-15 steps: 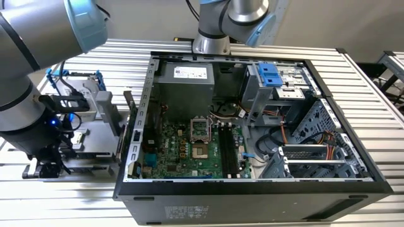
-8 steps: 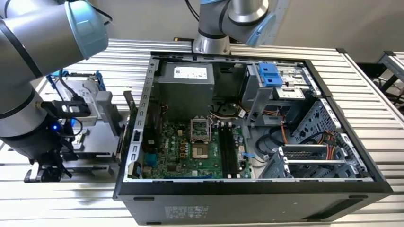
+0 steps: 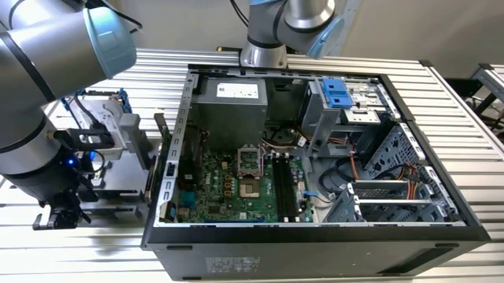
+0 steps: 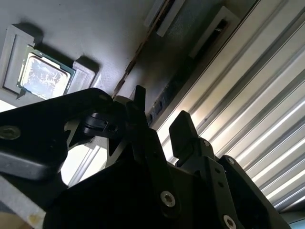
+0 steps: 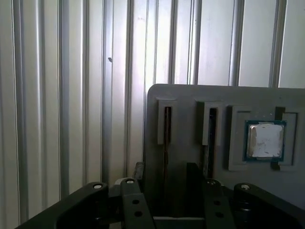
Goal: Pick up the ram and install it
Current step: 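Pick up the ram and move it above insertion slot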
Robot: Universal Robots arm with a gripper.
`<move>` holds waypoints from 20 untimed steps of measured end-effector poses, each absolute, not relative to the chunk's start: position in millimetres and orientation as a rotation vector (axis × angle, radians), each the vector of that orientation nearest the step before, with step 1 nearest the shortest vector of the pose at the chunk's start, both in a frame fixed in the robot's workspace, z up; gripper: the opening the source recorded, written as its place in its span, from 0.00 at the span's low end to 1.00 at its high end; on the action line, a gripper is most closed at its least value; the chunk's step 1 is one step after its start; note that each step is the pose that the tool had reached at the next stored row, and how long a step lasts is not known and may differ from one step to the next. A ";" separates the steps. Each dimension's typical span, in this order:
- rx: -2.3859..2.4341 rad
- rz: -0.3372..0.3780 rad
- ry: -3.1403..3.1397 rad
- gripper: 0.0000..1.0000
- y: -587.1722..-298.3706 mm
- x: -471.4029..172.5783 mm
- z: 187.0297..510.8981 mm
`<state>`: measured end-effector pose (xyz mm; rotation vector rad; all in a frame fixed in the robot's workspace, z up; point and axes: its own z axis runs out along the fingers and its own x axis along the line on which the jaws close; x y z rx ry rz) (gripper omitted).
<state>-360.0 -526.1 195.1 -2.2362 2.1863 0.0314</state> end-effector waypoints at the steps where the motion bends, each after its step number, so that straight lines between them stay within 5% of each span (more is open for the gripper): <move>1: -2.236 0.031 2.186 1.00 -526.1 -360.0 194.6; 20: -2.243 0.031 2.179 1.00 -526.0 -363.6 193.9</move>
